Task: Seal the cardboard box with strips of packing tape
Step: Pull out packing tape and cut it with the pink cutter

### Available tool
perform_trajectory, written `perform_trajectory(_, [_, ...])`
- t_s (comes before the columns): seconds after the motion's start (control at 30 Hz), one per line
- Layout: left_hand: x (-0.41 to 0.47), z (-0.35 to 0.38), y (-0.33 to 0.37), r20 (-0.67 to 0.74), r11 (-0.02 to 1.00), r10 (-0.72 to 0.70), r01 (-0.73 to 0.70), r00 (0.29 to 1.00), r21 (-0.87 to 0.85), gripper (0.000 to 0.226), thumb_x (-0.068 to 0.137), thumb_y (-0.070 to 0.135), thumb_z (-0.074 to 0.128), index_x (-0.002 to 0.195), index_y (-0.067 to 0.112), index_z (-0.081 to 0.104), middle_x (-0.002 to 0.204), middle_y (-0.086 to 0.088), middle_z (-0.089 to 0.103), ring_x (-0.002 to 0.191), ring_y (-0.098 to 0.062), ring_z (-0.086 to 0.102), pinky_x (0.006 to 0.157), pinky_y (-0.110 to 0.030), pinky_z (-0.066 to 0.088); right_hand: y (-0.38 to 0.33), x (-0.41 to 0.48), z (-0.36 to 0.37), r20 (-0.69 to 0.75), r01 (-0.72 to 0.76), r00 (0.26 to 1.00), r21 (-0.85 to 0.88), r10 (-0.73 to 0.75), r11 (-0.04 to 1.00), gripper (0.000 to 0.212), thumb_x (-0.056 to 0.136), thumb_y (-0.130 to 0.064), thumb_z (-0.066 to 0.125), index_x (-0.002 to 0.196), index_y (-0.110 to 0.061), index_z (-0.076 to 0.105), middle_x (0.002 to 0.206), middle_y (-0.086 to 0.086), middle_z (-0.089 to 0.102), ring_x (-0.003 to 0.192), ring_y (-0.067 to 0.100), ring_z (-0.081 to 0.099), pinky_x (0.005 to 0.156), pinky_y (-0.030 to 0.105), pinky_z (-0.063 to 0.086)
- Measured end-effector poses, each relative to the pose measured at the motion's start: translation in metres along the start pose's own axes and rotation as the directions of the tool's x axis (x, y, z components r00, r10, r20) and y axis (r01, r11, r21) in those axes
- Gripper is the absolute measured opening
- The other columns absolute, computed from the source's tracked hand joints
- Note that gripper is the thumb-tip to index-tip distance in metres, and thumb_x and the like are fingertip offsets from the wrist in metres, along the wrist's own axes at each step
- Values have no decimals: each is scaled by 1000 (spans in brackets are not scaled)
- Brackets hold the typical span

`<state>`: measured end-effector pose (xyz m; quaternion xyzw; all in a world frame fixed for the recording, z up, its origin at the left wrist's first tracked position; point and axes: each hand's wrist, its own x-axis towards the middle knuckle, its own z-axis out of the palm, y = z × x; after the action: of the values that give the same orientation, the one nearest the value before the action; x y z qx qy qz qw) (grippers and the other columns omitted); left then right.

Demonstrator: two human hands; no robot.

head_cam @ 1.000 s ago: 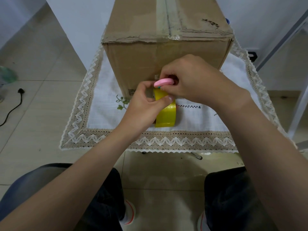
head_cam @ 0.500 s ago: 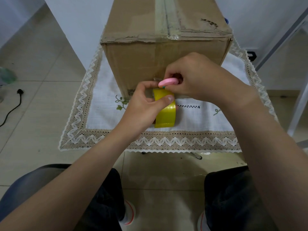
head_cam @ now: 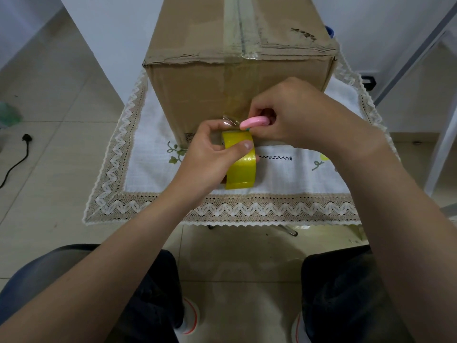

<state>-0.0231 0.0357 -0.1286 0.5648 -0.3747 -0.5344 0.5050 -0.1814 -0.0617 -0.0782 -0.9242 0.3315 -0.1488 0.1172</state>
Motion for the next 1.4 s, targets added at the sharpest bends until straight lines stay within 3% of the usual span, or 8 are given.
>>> perform_trajectory(0.37, [0, -4, 4, -3, 998, 0, 0, 1000, 57, 42, 96, 17, 74, 128, 21, 47, 87, -5, 83, 79, -15, 81, 53, -24, 57, 7, -11, -8, -30, -36, 999, -53, 34, 998, 24, 92, -31, 73, 75, -13, 73, 61, -1, 62, 59, 20, 53, 61, 30, 38])
perform_trajectory(0.53, [1, -5, 4, 1, 996, -12, 12, 1000, 84, 42, 96, 21, 73, 129, 22, 47, 87, -2, 84, 82, -15, 81, 55, -27, 59, 17, -24, -18, -37, -100, 995, -79, 97, 992, 29, 95, -33, 71, 75, -11, 73, 58, -1, 59, 53, 8, 47, 54, 23, 35])
perform_trajectory(0.7, [4, -2, 0, -3, 994, -18, 18, 1000, 107, 44, 95, 21, 75, 130, 23, 47, 93, -4, 83, 87, -20, 81, 71, -43, 65, 29, -41, -28, 24, -227, 973, -87, 230, 970, 22, 95, -37, 69, 83, -19, 77, 65, -5, 64, 55, 7, 53, 56, 25, 42])
perform_trajectory(0.87, [6, 0, -2, -28, 990, -27, 30, 999, 135, 43, 95, 23, 75, 127, 27, 48, 94, -3, 83, 87, -19, 81, 74, -43, 65, 56, -59, -38, 82, -476, 869, -133, 488, 869, 13, 94, -25, 65, 87, -20, 75, 69, -4, 67, 47, 12, 64, 44, 23, 46])
perform_trajectory(1.07, [8, 1, -4, -46, 990, -29, 35, 999, 138, 42, 95, 23, 75, 127, 26, 48, 93, -4, 83, 85, -19, 82, 73, -45, 65, 99, -66, -12, 156, -675, 716, -98, 681, 732, 15, 99, -22, 58, 107, -14, 68, 87, 7, 67, 64, 29, 71, 49, 34, 59])
perform_trajectory(1.23, [10, 1, -5, -59, 987, -18, 27, 998, 161, 44, 92, 26, 78, 126, 28, 50, 96, -4, 83, 88, -22, 81, 81, -56, 64, 102, -67, 0, 142, -723, 674, -79, 725, 687, 44, 102, -33, 58, 141, -18, 42, 101, 6, 60, 67, 26, 65, 54, 35, 55])
perform_trajectory(1.3, [10, 1, -5, -54, 988, -18, 26, 998, 153, 44, 92, 24, 77, 126, 27, 49, 96, -5, 83, 87, -23, 81, 80, -57, 64, 95, -66, -4, 114, -728, 669, -98, 734, 679, 48, 100, -36, 61, 137, -13, 40, 97, 7, 59, 70, 29, 63, 61, 44, 60])
perform_trajectory(1.4, [9, 1, -6, -55, 989, -17, 25, 998, 147, 43, 92, 24, 78, 124, 28, 49, 98, -7, 82, 88, -24, 81, 80, -60, 63, 78, -60, -13, 196, -746, 639, -81, 744, 661, 37, 100, -40, 60, 108, -4, 64, 81, 13, 68, 64, 30, 68, 66, 47, 65])
